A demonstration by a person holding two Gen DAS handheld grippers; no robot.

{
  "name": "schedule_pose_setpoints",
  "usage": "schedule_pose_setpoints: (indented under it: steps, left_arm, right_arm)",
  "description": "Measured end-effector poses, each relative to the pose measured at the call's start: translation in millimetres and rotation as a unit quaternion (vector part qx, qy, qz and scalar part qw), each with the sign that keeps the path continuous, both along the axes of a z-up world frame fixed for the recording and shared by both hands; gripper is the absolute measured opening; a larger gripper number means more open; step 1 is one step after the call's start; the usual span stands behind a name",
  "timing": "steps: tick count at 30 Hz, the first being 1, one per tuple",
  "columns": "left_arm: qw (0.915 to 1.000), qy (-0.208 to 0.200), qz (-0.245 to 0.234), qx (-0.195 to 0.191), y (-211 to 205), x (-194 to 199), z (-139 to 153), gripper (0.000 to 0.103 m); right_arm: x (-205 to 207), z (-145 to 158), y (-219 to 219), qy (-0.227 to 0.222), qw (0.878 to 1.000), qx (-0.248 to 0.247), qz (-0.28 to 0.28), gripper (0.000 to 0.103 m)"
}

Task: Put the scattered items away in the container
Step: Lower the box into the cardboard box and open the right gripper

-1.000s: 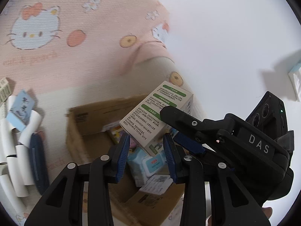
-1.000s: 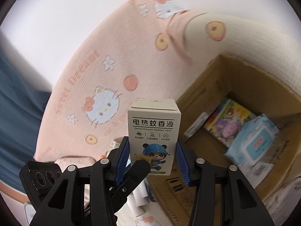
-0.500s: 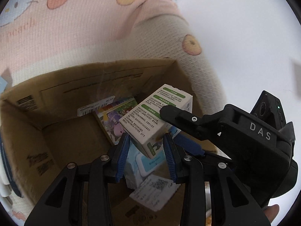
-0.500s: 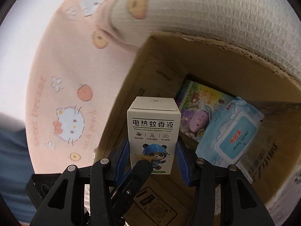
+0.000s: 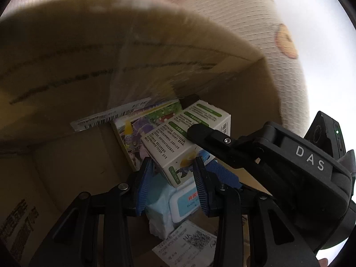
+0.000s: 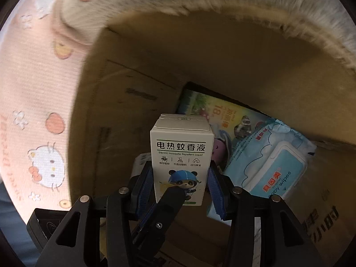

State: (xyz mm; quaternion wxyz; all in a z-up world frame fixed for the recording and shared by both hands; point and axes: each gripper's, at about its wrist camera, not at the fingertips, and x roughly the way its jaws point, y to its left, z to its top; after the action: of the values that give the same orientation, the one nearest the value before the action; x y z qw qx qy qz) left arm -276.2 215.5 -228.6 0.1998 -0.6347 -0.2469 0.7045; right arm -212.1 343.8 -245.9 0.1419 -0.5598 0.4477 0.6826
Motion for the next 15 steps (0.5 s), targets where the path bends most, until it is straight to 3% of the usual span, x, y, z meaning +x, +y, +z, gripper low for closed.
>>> schedule_pose_setpoints:
  steps: [4,15]
  left_arm:
    - [0.9987,0.016,-0.028,-0.04,16,-2,-1,0.04]
    - [0.9993,0.017,-0.016,-0.029,23,10,-11,0.041]
  right_arm:
    - [-6,-9,4,-0.006,1.0,0.0,-0.013,0.045]
    - [-10,-11,6,-0.007,0.999,0.046,0.009,0.046]
